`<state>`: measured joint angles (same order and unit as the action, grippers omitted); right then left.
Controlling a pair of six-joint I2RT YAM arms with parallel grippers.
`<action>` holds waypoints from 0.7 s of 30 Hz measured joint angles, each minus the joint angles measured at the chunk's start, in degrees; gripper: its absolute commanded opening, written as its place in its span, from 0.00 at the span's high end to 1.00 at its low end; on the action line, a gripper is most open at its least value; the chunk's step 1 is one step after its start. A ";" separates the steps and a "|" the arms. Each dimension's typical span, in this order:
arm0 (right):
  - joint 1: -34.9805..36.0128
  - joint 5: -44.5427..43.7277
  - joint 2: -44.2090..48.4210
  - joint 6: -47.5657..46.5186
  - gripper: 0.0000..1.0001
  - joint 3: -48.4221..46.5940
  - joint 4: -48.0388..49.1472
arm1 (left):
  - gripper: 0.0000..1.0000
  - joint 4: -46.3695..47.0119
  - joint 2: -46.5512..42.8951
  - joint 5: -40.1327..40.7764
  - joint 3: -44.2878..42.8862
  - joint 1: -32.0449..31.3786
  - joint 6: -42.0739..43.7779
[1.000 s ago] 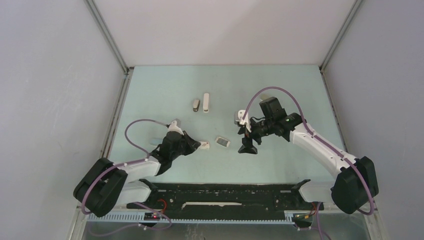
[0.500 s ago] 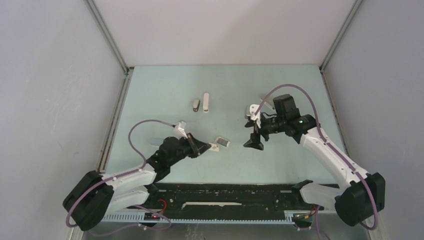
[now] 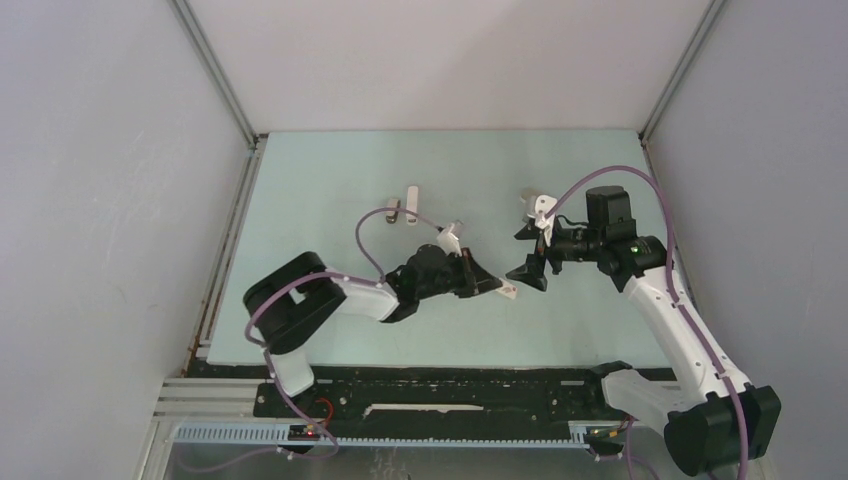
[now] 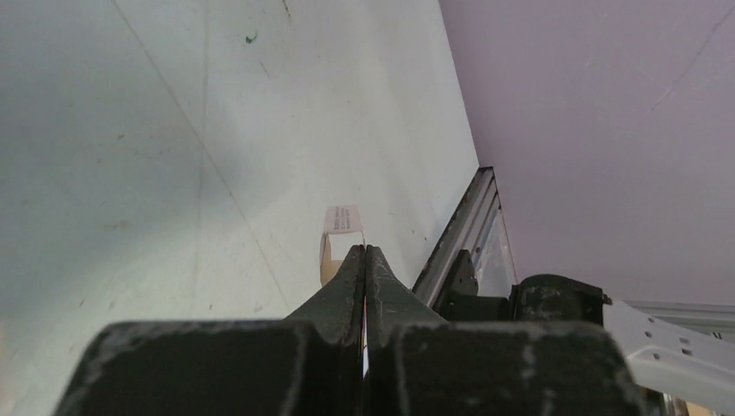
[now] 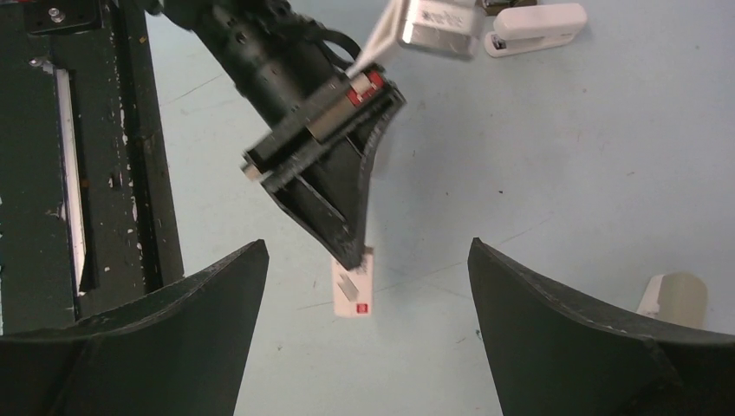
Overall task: Unload the staples from the stapler
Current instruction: Place the staple box at the center of the board.
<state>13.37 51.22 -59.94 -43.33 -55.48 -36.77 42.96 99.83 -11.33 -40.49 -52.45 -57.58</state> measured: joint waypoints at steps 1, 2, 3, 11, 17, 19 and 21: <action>0.00 0.00 -0.02 0.02 0.05 0.00 -0.13 | 0.98 0.20 1.86 -0.07 -1.64 -0.22 -0.09; 0.00 -0.02 -0.02 0.02 0.05 0.00 -0.26 | 0.94 0.20 3.10 -0.09 -2.67 -0.33 -0.24; 0.00 -0.04 -0.02 0.02 0.05 0.00 -0.33 | 0.92 -0.09 4.28 -0.04 -3.61 -0.37 -0.39; -0.02 -0.17 -0.31 0.11 0.05 0.00 -0.57 | 0.76 -6.38 7.13 1.03 -5.86 -0.48 -0.35; -0.33 -0.26 -0.72 0.09 0.05 0.00 -0.76 | 0.66 -11.96 5.81 3.32 -5.68 -0.92 0.92; -0.50 -0.31 -0.94 -0.02 0.05 0.00 -0.90 | 0.64 -14.97 3.04 4.92 -5.22 -1.11 2.25; -0.59 -0.31 -1.25 -0.37 0.05 0.00 -1.36 | 0.62 -17.73 -1.09 6.51 -4.42 -1.33 3.54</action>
<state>12.78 50.92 -61.19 -43.70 -55.48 -38.13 25.23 98.74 -4.82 -44.91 -53.78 -54.04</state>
